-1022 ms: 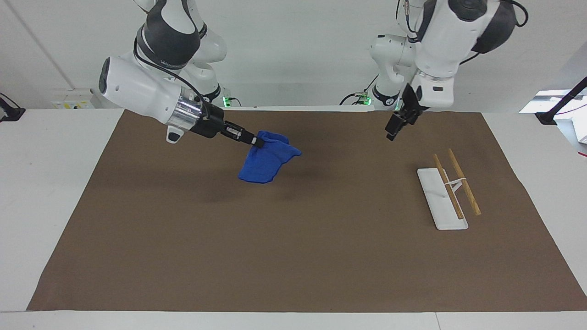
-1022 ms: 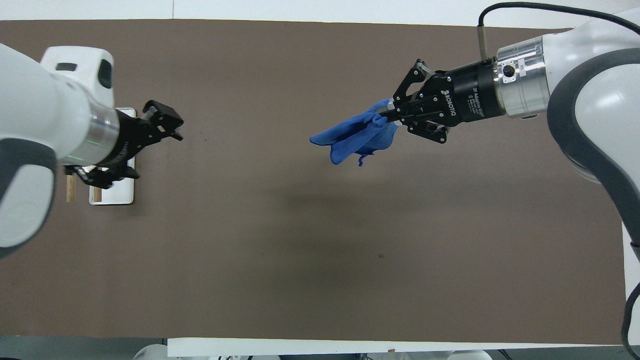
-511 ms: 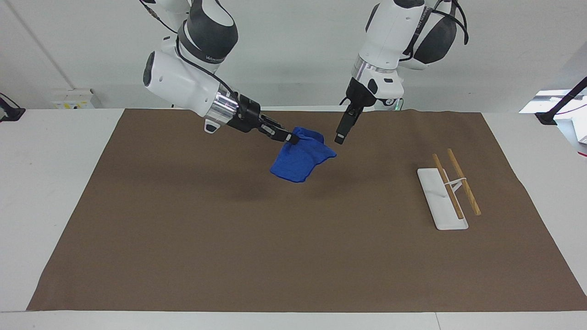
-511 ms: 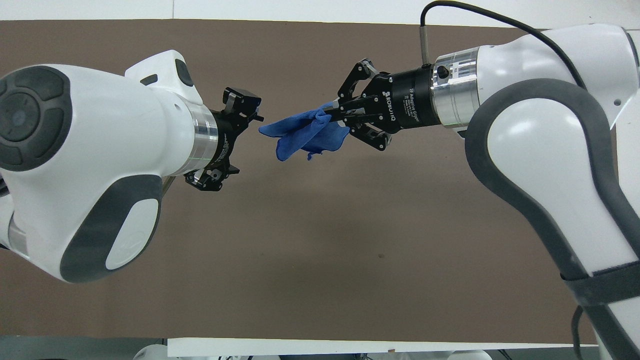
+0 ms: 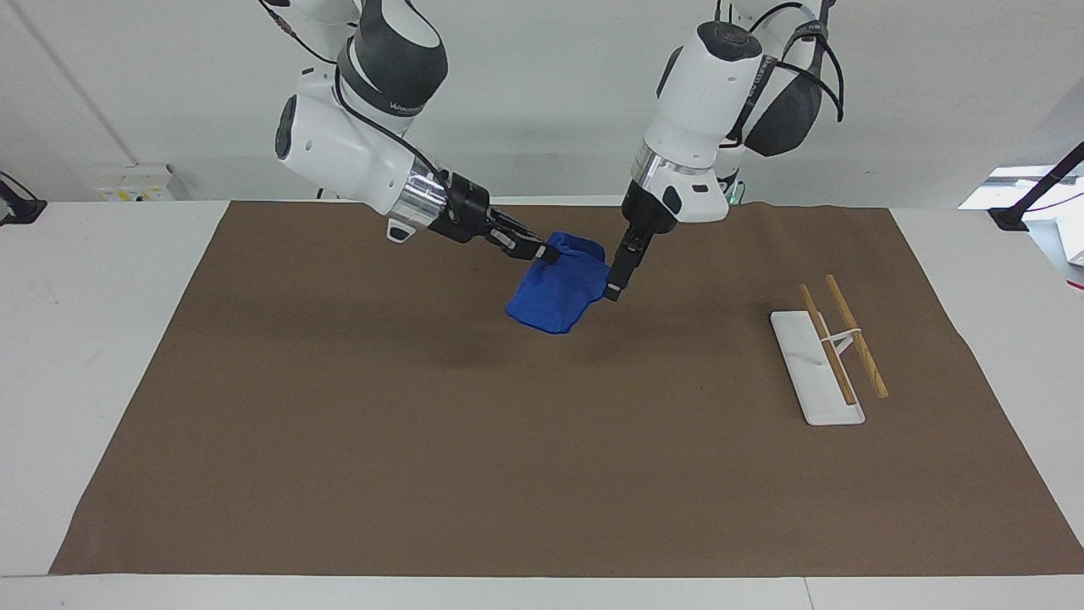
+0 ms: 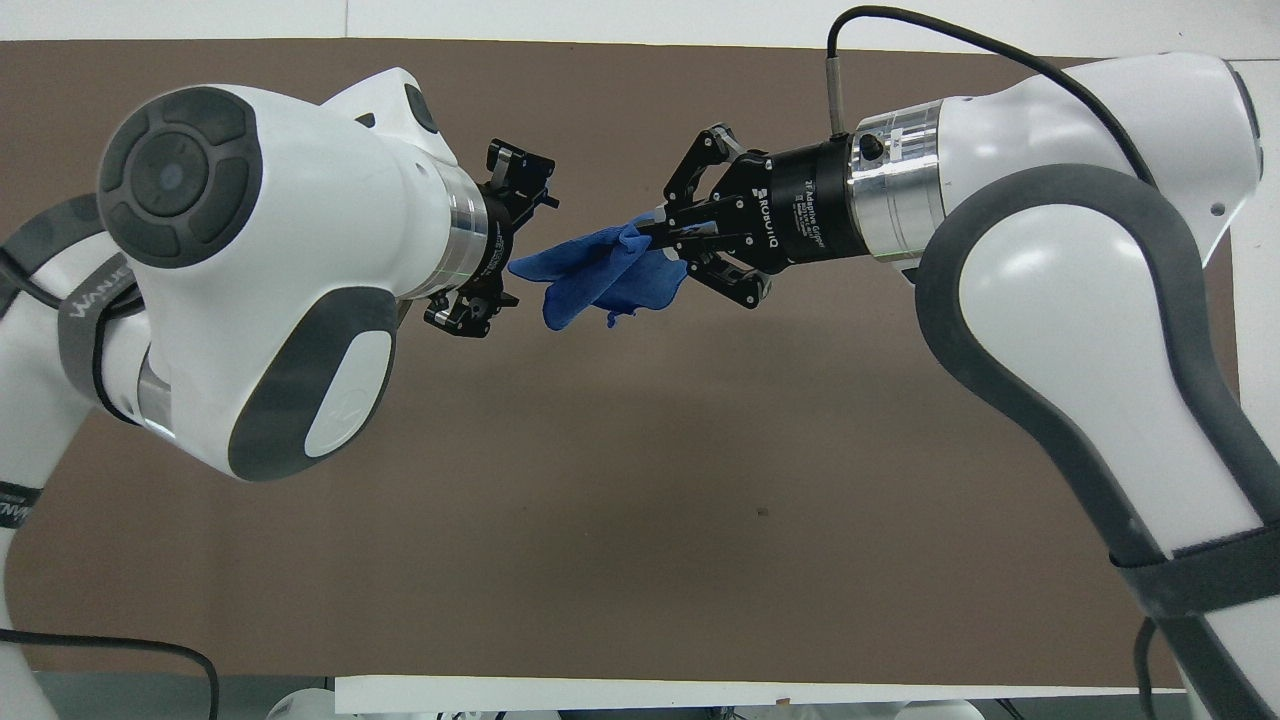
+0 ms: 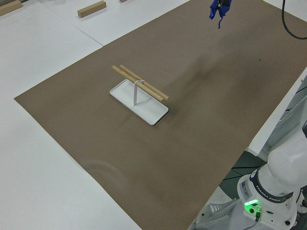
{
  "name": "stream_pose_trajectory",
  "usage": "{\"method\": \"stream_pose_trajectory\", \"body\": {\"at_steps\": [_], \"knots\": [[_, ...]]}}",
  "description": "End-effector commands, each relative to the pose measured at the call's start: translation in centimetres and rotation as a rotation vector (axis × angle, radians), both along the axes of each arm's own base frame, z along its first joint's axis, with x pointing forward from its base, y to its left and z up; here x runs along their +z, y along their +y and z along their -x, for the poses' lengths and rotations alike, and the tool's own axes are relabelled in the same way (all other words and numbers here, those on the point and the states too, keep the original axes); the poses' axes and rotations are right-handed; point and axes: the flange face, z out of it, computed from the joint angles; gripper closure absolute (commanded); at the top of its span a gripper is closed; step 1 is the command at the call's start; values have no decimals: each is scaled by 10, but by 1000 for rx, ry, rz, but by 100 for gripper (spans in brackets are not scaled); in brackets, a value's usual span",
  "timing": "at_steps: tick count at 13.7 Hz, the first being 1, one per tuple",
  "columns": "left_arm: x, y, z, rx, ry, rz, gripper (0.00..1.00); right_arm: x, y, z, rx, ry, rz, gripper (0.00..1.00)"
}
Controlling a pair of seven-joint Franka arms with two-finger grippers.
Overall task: Right arm passes towel to left arm to hang
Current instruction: 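Close the left gripper on the towel held by the right gripper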
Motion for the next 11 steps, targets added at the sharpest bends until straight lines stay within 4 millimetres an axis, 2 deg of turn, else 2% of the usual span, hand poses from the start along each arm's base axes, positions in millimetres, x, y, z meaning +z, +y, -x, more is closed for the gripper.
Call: {"method": "stream_pose_trajectory", "body": {"at_steps": [1,4,5,6,8,11], "knots": [[-1,-8,-5,9,8,7,44,0,0,1,-24,13,-20,100],[-4,-11,3,-7,46,-21,68,0,0,1,-24,11,-20,100],[-4,-10,4,-10,56,-31,83,0,0,1,-23,12,-20,100],[-4,-9,4,-9,56,-34,91,0,0,1,-22,11,-20,100],[-5,-8,4,-10,61,-39,100,0,0,1,-23,10,-20,100],[4,-3,2,-12,71,-50,100,0,-1,1,-23,10,-19,98]]}}
